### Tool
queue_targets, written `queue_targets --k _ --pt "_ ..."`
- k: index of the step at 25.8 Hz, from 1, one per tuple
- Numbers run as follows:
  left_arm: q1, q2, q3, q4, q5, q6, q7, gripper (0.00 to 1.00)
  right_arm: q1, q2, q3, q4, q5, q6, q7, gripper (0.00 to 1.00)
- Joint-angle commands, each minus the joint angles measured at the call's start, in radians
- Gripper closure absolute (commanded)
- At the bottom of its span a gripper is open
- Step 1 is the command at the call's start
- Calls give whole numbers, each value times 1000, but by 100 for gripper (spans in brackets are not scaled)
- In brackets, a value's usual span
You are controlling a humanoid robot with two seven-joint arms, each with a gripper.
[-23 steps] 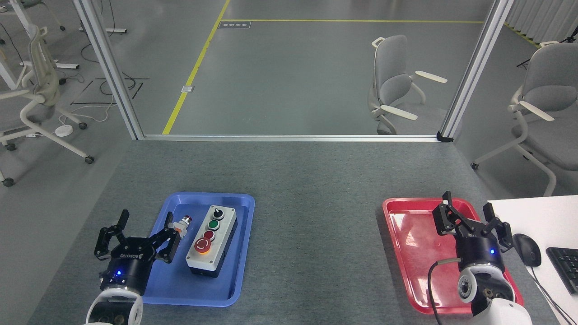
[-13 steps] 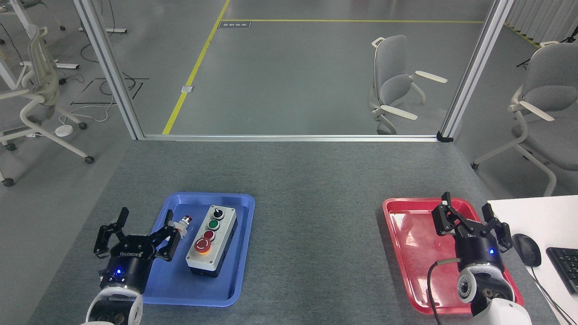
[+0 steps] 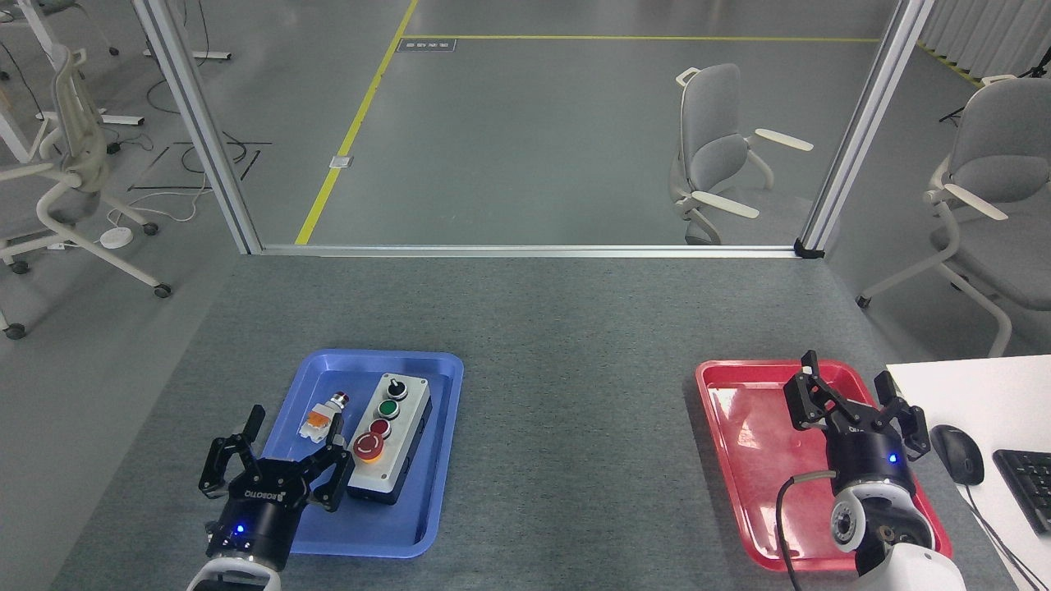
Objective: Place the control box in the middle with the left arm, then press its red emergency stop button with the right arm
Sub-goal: 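Move the left gripper toward the gray control box on the blue tray, then grasp the near end of the gray control box with the left gripper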
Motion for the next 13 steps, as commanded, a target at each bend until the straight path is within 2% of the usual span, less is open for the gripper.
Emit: queue_targets --k 1,6,13 --pt "26 0 -40 34 -25 4 35 2 0 1 1 0 0 -3 0 2" --pt "26 -5 -66 123 -181 7 85 2 -1 4 1 0 0 -1 0 2" --pt "20 -2 -80 177 -199 7 102 2 -1 4 1 0 2 -1 0 2"
